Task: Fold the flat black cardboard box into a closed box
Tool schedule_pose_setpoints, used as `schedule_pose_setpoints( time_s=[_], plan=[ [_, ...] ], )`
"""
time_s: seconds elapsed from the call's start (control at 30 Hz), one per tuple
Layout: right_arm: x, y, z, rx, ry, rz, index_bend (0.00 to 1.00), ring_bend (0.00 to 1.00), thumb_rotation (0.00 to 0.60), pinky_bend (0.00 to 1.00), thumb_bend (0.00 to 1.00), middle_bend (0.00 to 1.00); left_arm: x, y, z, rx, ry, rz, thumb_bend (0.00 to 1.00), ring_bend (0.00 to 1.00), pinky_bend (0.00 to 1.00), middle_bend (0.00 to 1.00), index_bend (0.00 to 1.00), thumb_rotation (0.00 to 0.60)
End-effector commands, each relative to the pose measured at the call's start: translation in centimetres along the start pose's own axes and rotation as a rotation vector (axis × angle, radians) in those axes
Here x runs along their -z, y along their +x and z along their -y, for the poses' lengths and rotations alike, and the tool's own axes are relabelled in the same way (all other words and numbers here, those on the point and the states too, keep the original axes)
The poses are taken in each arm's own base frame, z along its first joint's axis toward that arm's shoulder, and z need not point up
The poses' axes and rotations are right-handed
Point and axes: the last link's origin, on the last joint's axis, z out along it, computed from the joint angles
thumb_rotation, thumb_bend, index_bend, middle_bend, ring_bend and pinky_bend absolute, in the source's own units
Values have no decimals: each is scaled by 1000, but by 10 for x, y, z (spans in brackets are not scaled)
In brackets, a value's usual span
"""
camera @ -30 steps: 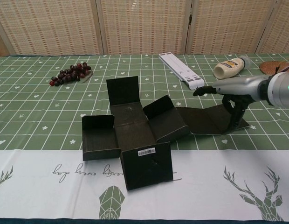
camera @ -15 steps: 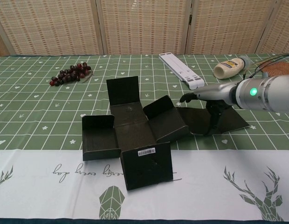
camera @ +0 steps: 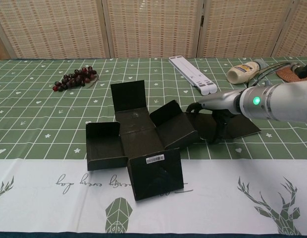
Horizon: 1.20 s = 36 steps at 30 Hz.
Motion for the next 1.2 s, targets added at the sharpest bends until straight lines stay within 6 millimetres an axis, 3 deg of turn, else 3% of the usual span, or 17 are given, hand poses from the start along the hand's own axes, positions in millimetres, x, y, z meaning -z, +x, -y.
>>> schedule_pose_setpoints(
  time_s=[0.03, 0.17, 0.23, 0.33, 0.43, 0.5, 0.8, 1.2],
  plan=[
    [1, -1, 0, 5, 12, -20, 93, 756, 600, 969, 308, 188, -32, -11, -7, -67, -90, -3, 357, 456, 486, 272, 345, 600],
    [2, -5, 0, 4, 23, -40, 94, 761, 600, 969, 308, 196, -61, -30, -17, -129, -158, 60, 358, 662, 779, 308, 358, 600],
    [2, -7, -2, 7, 26, -52, 94, 762, 600, 969, 308, 199, -74, -40, -23, -168, -188, 78, 358, 704, 839, 307, 326, 600],
    [3, -9, -2, -8, 35, -72, 97, 764, 600, 969, 308, 202, -86, -52, -33, -202, -210, 99, 274, 700, 849, 240, 216, 600],
    [3, -10, -1, -16, 45, -90, 102, 765, 600, 969, 308, 205, -95, -64, -45, -230, -226, 122, 137, 642, 847, 156, 71, 600],
    [3, -11, -2, -15, 48, -98, 102, 765, 600, 969, 308, 205, -100, -71, -54, -249, -239, 137, 101, 612, 847, 101, 13, 600],
    [4, -10, -5, -23, 48, -114, 101, 766, 600, 969, 308, 205, -107, -98, -89, -300, -316, 142, 92, 556, 835, 2, 0, 600],
    [4, -12, -2, -29, 61, -126, 101, 771, 600, 969, 308, 212, -118, -126, -120, -314, -342, 130, 92, 545, 828, 0, 0, 600]
  ],
)
